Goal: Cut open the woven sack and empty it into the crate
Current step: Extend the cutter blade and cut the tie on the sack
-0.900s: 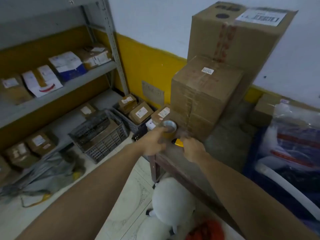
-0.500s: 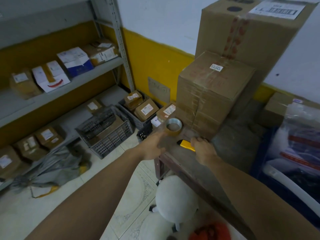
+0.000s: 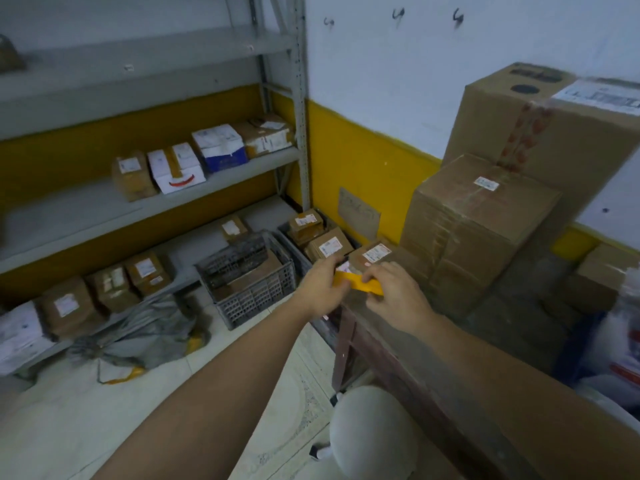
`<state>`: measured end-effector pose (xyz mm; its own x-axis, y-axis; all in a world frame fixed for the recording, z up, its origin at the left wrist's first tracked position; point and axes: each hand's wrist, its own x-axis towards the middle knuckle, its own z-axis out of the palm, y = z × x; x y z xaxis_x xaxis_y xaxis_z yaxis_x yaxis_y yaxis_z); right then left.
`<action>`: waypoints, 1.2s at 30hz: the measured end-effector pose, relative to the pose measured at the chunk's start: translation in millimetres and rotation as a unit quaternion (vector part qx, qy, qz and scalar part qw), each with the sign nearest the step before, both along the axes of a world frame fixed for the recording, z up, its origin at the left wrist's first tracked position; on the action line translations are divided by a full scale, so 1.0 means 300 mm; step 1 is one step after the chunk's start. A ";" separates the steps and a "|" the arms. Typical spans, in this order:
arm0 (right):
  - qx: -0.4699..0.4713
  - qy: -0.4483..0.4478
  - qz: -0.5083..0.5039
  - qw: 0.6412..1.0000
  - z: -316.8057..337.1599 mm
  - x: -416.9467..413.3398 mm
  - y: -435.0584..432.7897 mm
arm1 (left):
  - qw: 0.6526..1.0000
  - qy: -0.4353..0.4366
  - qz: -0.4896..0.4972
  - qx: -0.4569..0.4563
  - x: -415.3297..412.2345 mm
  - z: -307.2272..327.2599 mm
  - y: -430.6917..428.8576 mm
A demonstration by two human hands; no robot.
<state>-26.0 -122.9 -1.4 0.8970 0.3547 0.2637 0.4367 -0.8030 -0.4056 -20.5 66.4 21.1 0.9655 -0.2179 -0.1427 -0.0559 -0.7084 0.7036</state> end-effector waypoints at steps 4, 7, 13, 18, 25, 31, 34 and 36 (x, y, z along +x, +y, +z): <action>0.048 -0.048 0.049 0.996 0.125 0.005 0.223 | 0.971 0.027 0.152 -0.182 -0.022 0.094 0.202; 0.060 -0.069 0.074 0.993 0.205 0.004 0.408 | 0.954 -0.017 0.190 -0.231 -0.059 0.162 0.390; 0.070 -0.087 0.100 0.989 0.360 -0.024 0.796 | 0.918 -0.065 0.250 -0.300 -0.170 0.320 0.807; 0.112 -0.116 0.096 0.982 0.490 -0.057 1.132 | 0.891 -0.117 0.268 -0.348 -0.221 0.461 1.156; 0.288 -0.048 0.093 0.952 0.609 -0.096 1.520 | 0.846 -0.159 0.290 -0.419 -0.329 0.582 1.484; 0.574 0.216 0.071 0.787 0.663 -0.096 1.768 | 0.799 -0.191 0.323 -0.469 -0.365 0.610 1.684; 0.613 0.268 0.076 0.739 0.663 -0.058 1.857 | 0.790 -0.188 0.338 -0.475 -0.340 0.613 1.759; 0.613 0.281 0.077 0.734 0.658 -0.019 1.911 | 0.788 -0.187 0.351 -0.470 -0.303 0.611 1.806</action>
